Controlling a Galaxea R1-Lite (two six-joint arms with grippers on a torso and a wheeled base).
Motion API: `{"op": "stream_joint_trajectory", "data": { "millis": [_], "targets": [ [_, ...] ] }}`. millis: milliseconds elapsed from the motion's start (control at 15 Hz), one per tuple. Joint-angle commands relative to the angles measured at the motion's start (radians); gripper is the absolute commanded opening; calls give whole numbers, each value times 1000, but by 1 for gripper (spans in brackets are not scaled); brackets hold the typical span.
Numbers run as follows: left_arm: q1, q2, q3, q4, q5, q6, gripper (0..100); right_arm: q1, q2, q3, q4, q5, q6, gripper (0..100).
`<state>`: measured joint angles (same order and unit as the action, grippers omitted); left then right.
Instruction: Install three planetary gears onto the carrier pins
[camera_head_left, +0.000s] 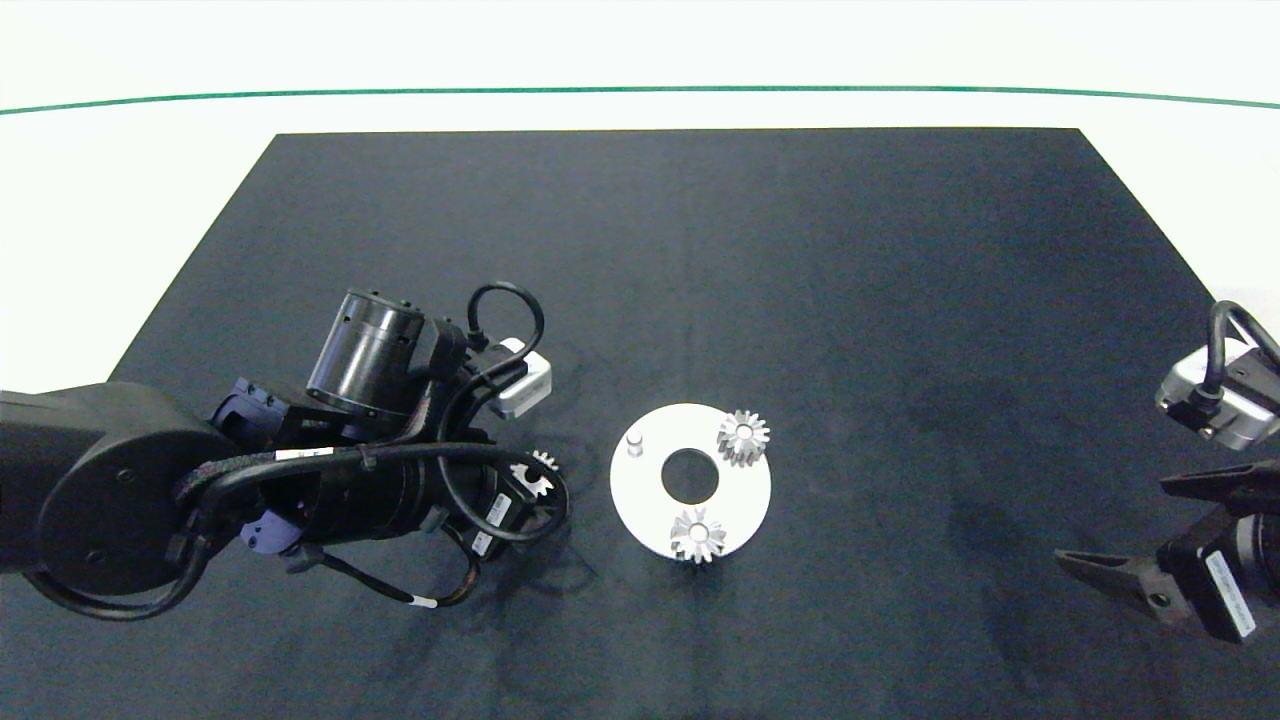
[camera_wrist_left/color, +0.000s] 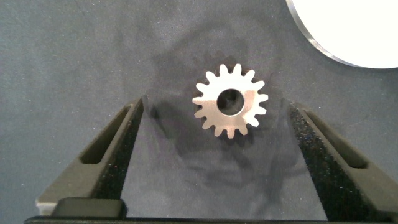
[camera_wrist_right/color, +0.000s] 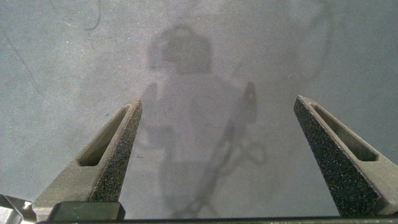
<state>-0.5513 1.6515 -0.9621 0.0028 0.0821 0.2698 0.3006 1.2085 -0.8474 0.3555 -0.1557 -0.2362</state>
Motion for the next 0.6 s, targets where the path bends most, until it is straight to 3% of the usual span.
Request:
{"op": "stream_joint_trajectory", "data": {
  "millis": [67,600],
  "targets": [
    [1,4,0,0,1,2,88,0,0,-1,2,1,-2,100],
    [10,2,-1,-1,1,2,72,0,0,-1,2,1,-2,100]
  ]
}}
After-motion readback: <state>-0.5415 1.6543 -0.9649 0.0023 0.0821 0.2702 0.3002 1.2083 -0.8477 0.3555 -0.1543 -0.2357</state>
